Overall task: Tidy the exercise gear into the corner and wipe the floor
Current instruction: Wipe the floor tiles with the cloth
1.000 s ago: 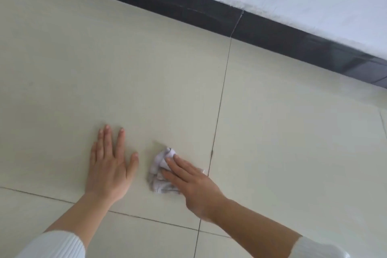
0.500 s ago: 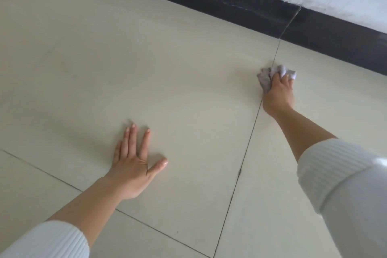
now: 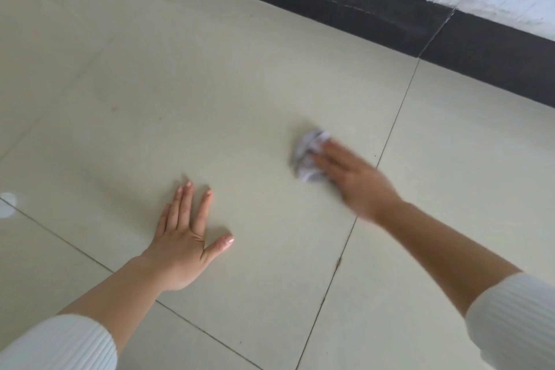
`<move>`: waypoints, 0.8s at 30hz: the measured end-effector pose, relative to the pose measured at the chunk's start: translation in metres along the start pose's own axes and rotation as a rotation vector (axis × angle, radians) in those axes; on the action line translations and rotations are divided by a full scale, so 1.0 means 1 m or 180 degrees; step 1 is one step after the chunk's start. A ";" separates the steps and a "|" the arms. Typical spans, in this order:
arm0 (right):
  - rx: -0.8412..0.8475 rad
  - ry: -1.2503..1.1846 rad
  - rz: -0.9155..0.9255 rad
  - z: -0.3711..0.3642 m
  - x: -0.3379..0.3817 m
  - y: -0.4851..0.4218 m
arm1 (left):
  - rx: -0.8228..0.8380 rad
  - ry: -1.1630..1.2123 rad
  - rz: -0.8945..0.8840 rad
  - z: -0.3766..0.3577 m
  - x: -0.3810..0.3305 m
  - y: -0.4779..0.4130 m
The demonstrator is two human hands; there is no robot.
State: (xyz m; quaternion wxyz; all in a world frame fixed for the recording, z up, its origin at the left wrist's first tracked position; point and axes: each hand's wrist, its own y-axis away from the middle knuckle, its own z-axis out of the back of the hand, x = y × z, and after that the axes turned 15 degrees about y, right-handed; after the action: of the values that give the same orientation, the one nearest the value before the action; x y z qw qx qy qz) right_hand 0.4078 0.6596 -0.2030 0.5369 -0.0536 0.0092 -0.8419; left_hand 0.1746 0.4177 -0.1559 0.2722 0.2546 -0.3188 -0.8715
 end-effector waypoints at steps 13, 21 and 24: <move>-0.0065 -0.0368 -0.2336 0.007 -0.023 -0.080 | -0.0041 0.0104 -0.0060 -0.004 0.005 -0.002; -0.0039 -0.0483 -0.0318 -0.007 0.079 -0.037 | -0.0076 0.0056 -0.0089 -0.002 0.003 -0.002; -0.0048 0.0017 0.0126 -0.005 0.041 -0.014 | -0.0088 0.0052 -0.0100 -0.003 0.004 -0.002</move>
State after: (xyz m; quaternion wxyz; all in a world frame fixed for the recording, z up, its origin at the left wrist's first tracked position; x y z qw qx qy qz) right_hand 0.3778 0.6276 -0.2036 0.5530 -0.0552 0.0180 -0.8312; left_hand 0.1723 0.4156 -0.1605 0.2646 0.2629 -0.3004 -0.8778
